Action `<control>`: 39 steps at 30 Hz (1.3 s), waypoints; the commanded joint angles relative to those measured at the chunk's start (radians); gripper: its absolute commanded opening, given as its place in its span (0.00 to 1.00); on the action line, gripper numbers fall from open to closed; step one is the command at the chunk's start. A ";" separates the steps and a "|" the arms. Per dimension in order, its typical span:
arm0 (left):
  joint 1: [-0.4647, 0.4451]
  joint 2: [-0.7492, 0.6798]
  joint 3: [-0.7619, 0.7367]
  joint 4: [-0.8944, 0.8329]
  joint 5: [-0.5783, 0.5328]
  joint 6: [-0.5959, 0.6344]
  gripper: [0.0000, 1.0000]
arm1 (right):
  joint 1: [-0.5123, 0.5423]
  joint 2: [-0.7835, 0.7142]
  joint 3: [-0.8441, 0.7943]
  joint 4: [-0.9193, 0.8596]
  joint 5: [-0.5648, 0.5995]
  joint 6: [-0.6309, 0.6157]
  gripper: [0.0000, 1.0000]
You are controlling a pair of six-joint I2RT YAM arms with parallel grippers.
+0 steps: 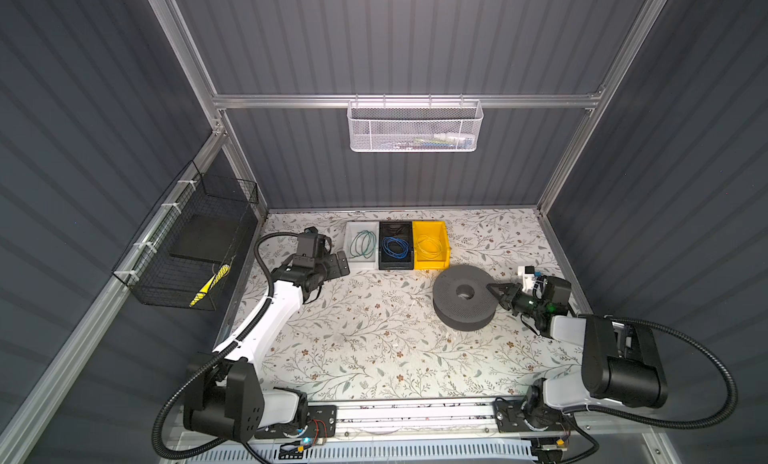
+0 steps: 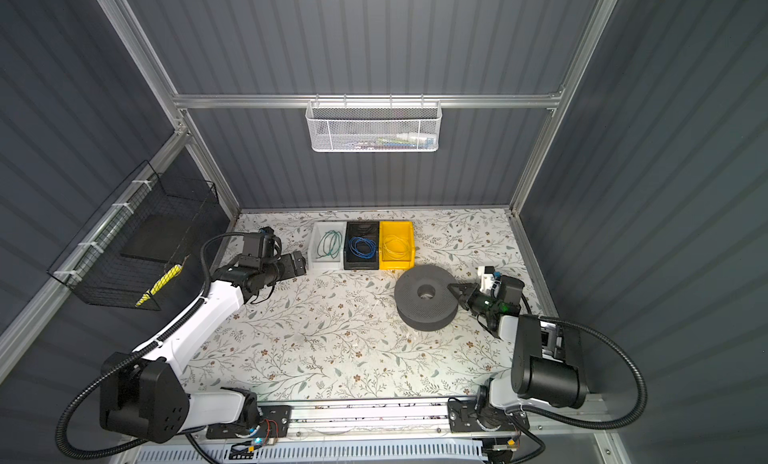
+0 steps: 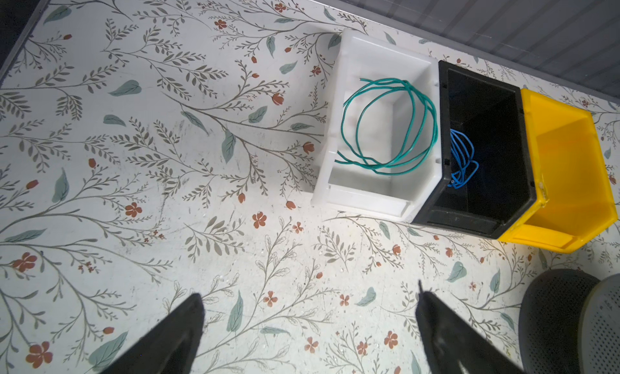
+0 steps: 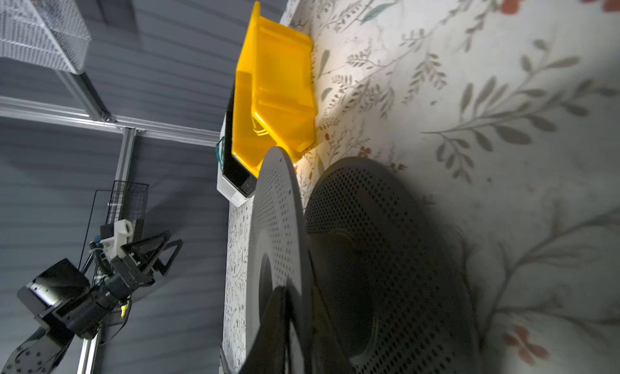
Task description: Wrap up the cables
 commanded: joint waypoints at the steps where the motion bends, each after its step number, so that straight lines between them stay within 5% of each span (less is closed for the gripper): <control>1: 0.004 -0.019 0.027 -0.029 -0.001 0.006 1.00 | 0.014 0.012 -0.007 0.033 -0.013 -0.017 0.05; 7: 0.004 -0.023 0.009 -0.027 -0.008 0.007 1.00 | 0.036 0.072 -0.019 0.187 -0.081 0.083 0.00; 13: 0.005 -0.032 0.003 -0.022 -0.017 0.009 1.00 | 0.093 0.165 -0.029 0.636 -0.182 0.429 0.00; 23: 0.005 -0.091 -0.033 -0.025 -0.035 0.015 1.00 | 0.368 -0.097 0.130 0.009 -0.011 0.220 0.00; 32: 0.007 -0.149 -0.038 -0.048 -0.030 0.009 1.00 | 0.644 0.086 0.277 0.156 0.103 0.383 0.00; 39: 0.007 -0.189 -0.050 -0.073 -0.008 -0.010 0.99 | 0.726 0.221 0.337 0.233 0.180 0.399 0.00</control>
